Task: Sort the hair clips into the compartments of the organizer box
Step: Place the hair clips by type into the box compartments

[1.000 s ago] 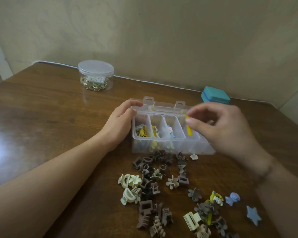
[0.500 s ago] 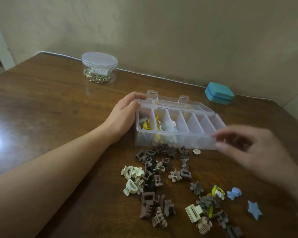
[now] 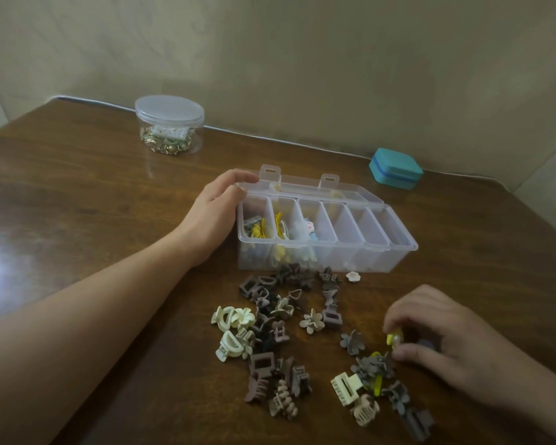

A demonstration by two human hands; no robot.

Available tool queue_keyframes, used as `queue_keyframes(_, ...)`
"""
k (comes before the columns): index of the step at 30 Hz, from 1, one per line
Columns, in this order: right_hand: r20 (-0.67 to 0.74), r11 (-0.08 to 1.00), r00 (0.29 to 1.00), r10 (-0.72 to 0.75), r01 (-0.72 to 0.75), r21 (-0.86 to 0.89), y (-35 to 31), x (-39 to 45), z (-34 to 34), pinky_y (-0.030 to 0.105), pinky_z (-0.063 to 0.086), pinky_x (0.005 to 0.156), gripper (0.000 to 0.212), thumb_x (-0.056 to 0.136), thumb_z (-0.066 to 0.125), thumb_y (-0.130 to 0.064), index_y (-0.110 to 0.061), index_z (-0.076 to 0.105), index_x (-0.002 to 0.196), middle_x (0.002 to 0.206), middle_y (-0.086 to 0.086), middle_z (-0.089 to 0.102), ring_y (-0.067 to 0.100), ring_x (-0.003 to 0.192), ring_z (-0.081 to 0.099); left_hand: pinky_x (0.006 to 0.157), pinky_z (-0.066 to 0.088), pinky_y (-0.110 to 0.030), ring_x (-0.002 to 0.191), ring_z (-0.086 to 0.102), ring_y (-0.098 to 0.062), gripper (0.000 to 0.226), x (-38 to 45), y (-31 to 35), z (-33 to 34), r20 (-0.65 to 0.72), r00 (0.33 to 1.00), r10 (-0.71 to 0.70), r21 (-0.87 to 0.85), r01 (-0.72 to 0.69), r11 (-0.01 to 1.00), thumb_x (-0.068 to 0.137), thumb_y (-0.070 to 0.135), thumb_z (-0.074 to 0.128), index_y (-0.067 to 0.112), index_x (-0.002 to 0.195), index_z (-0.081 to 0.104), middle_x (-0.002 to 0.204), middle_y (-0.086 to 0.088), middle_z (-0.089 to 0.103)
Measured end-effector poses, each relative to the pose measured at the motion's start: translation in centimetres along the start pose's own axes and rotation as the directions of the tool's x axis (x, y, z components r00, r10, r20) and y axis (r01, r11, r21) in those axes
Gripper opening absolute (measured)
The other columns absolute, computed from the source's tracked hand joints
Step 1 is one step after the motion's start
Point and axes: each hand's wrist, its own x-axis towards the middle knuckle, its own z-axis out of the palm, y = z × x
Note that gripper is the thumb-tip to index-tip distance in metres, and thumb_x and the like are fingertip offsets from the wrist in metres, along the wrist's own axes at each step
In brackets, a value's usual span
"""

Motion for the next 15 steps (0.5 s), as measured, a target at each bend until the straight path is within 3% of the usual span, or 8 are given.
queue_keyframes(3,-0.126,0.997,0.991,0.037,-0.028,0.075,-0.7,1.6,-0.9,0.021,0.045,0.069,0.014,0.076,0.062,-0.056,-0.053,0.061,0.090,0.099,-0.026,0.060,0.000,0.094,0.057,0.112,0.034,-0.041,0.133,0.041,-0.012,0.040,0.1,-0.1,0.1,0.000,1.000,0.012,0.007,-0.012,1.000,0.087,0.031,0.038,0.032,0.119,0.062,0.138,0.009,0.053)
queue_keyframes(6,-0.288,0.960,0.948,0.138,-0.057,0.273,-1.9,4.6,-2.3,0.019,0.046,0.061,0.029,0.065,0.063,-0.055,-0.050,0.063,0.093,0.092,-0.018,0.063,-0.004,0.086,0.057,0.107,0.033,-0.038,0.131,0.039,-0.011,0.034,0.3,-0.4,0.0,-0.009,1.000,0.024,0.023,-0.024,0.999,0.099,0.019,0.038,0.028,0.122,0.061,0.134,0.010,0.052)
queue_keyframes(10,-0.433,0.906,0.882,0.186,0.016,0.423,-3.4,10.2,-2.9,0.012,0.046,0.060,0.018,0.076,0.076,-0.031,-0.028,0.069,0.092,0.082,-0.008,0.068,0.001,0.072,0.060,0.108,0.034,-0.039,0.131,0.041,-0.012,0.035,0.4,-0.5,0.0,-0.013,1.000,0.022,0.029,-0.022,0.999,0.101,0.017,0.038,0.026,0.124,0.062,0.134,0.008,0.053)
queue_keyframes(12,-0.461,0.904,0.861,0.215,0.004,0.428,-3.8,12.2,-2.5,0.011,0.045,0.060,0.012,0.079,0.076,-0.028,-0.027,0.070,0.089,0.079,-0.009,0.068,-0.001,0.070,0.060,0.109,0.034,-0.040,0.132,0.041,-0.013,0.035,0.3,-0.5,0.0,-0.011,1.000,0.018,0.026,-0.018,0.999,0.101,0.015,0.038,0.027,0.124,0.062,0.134,0.007,0.053)
queue_keyframes(15,-0.485,0.962,0.850,0.204,-0.081,0.261,-4.1,12.3,-2.4,0.005,0.043,0.058,0.004,0.085,0.069,-0.030,-0.031,0.067,0.087,0.080,-0.018,0.064,-0.007,0.070,0.056,0.110,0.035,-0.041,0.133,0.042,-0.015,0.035,0.2,-0.5,0.0,-0.004,1.000,0.021,0.016,-0.021,1.000,0.097,0.022,0.039,0.030,0.121,0.062,0.135,0.006,0.054)
